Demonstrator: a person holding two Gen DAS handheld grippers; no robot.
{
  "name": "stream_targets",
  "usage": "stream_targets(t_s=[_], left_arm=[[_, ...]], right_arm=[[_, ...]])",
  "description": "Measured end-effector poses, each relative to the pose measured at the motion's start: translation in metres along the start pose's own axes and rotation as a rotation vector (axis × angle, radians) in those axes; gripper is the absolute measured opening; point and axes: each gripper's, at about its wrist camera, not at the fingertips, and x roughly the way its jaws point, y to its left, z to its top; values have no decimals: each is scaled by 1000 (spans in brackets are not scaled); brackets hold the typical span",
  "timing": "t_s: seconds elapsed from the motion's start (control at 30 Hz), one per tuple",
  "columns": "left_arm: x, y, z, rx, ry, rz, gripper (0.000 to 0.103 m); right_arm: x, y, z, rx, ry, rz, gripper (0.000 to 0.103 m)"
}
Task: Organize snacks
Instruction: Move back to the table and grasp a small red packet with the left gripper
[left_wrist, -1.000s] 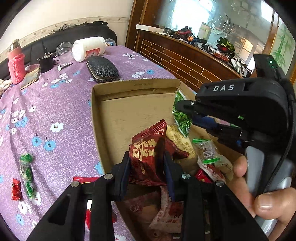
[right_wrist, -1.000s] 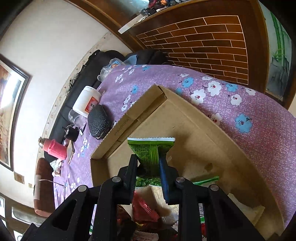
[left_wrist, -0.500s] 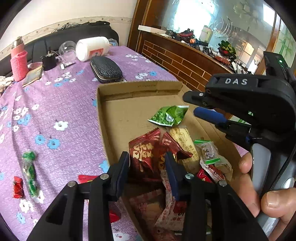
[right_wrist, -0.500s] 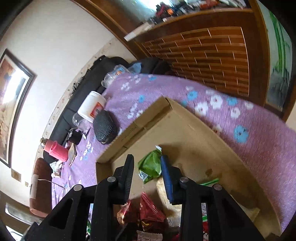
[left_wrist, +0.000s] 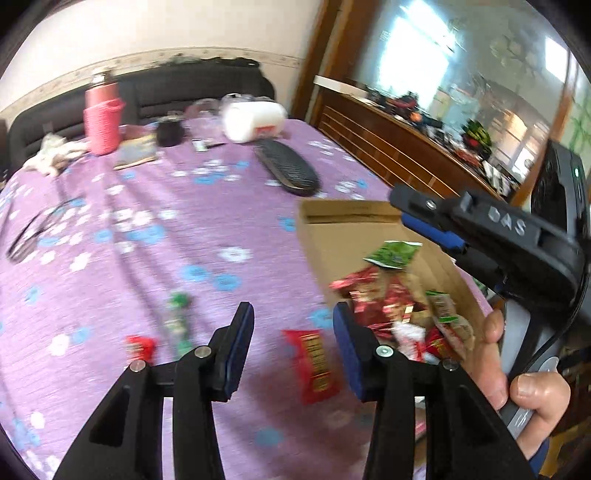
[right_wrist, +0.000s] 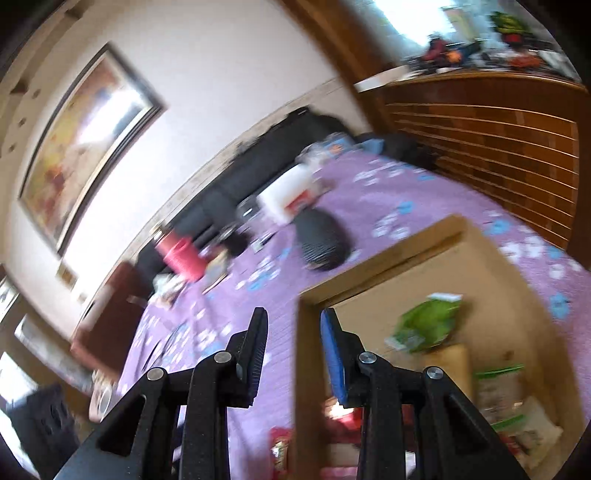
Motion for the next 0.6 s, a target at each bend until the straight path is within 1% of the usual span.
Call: stream_targets(t_s=[0.1, 0.23, 0.27, 0.33, 0.37, 0.43, 0.53, 0.6], left_arm=[[-16, 35, -4, -50, -16, 64, 43], [-20, 81, -10, -132, -14, 157, 43], [-18, 90, -13, -155, -9, 167, 43], [-9, 107, -20, -205, 18, 147, 43], [-7, 111, -21, -216, 25, 137, 43], [3, 115, -25, -215, 43, 145, 42], [13, 110, -30, -176, 60, 144, 42], [17, 104, -32, -141, 61, 161, 42]], right_arm=[[10, 16, -11, -50, 45, 52, 32], [23, 36, -27, -93, 120, 120, 32], [28, 43, -34, -105, 149, 145, 32], [35, 52, -44, -135, 179, 152, 32], [38, 56, -47, -150, 187, 148, 32], [43, 63, -54, -179, 203, 139, 32], [48, 67, -58, -197, 216, 128, 32], [51, 68, -58, -204, 224, 128, 32]])
